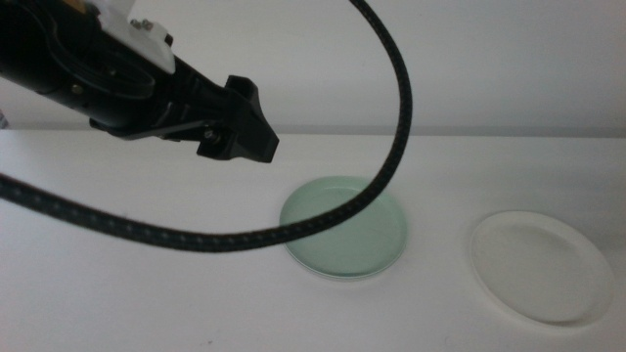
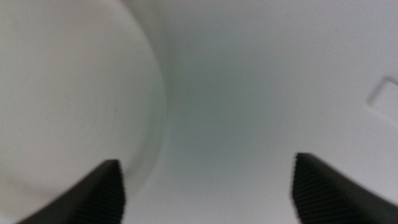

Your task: Stack the three bowls on top of each other.

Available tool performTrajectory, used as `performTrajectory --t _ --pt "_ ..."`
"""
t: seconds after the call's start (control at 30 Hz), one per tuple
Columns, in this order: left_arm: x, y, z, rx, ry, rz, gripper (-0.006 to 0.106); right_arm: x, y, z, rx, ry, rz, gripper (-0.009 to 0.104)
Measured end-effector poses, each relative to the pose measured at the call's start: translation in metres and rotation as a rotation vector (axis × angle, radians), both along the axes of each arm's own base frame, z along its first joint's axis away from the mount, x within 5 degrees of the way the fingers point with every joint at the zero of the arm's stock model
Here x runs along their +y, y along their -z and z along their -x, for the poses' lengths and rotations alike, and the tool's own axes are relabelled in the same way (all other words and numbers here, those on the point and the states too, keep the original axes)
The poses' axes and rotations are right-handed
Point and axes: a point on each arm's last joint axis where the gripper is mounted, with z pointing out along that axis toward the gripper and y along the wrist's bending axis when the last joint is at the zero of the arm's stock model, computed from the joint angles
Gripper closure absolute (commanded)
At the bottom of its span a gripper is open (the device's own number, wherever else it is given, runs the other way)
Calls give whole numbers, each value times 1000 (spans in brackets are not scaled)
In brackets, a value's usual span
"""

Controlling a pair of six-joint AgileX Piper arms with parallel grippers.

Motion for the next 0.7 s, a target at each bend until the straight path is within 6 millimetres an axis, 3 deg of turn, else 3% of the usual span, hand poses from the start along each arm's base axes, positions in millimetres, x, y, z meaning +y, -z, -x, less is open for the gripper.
performTrajectory --t 0.13,0.33,0.57,0.7 --pt "0 0 0 0 0 0 7 -7 27 -17 -3 16 -2 33" --pt "0 0 0 0 0 0 7 -11 51 -32 -33 31 -8 34" --pt "0 0 0 0 0 0 7 4 74 -43 6 -27 -23 34" --pt "0 0 0 0 0 0 7 10 82 -47 17 -53 -23 43"
